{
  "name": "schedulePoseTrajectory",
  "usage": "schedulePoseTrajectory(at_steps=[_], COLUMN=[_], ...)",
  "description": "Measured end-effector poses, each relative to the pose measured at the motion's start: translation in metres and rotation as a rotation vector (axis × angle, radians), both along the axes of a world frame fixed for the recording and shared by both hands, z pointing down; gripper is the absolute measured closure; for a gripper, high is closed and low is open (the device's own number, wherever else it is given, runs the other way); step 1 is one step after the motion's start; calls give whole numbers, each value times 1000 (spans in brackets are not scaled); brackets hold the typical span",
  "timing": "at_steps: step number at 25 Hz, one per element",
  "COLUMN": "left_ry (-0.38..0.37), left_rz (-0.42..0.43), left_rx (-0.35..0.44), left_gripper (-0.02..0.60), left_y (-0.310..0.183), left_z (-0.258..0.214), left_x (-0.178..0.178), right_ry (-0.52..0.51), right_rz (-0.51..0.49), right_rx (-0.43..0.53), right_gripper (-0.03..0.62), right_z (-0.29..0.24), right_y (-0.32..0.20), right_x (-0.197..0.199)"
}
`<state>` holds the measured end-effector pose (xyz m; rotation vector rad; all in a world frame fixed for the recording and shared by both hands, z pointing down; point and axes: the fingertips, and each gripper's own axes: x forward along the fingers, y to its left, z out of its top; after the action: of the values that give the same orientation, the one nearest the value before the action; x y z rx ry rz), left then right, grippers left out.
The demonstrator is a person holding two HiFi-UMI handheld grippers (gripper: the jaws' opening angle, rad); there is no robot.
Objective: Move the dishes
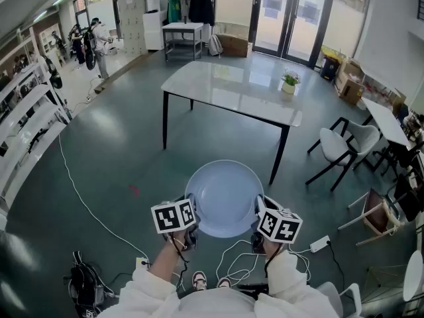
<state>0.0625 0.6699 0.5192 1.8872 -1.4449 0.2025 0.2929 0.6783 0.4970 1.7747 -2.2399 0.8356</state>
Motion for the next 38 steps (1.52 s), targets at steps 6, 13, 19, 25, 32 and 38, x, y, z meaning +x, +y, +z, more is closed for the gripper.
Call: schedulePoseTrajectory(at_steps=[6,13,19,25,32,38], left_ry=[8,13,5,6,18,18], left_rz=[-8,-13,-5,6,7,-9], left_rx=[-1,-1,16,14,-2,-16], left_gripper=[555,555,555,555,555,555], left_y=[1,-3,-14,-30,-45,-65], left_z=[4,4,2,9,20,29], left_x=[-5,-17,-36,-64,-77,-93], right_ry=[7,-8,-30,-31,-32,-28], right_rz=[-8,-9,0,1,-2,-37], right_rx=[1,1,-7,-9,-31,-42], right_gripper=[523,523,523,523,523,523], right_z=[2,2,4,10,20,26], right_y=[-2,-5,-18,-32,-53,-80], right_x=[-5,-17,-36,-64,-77,-93])
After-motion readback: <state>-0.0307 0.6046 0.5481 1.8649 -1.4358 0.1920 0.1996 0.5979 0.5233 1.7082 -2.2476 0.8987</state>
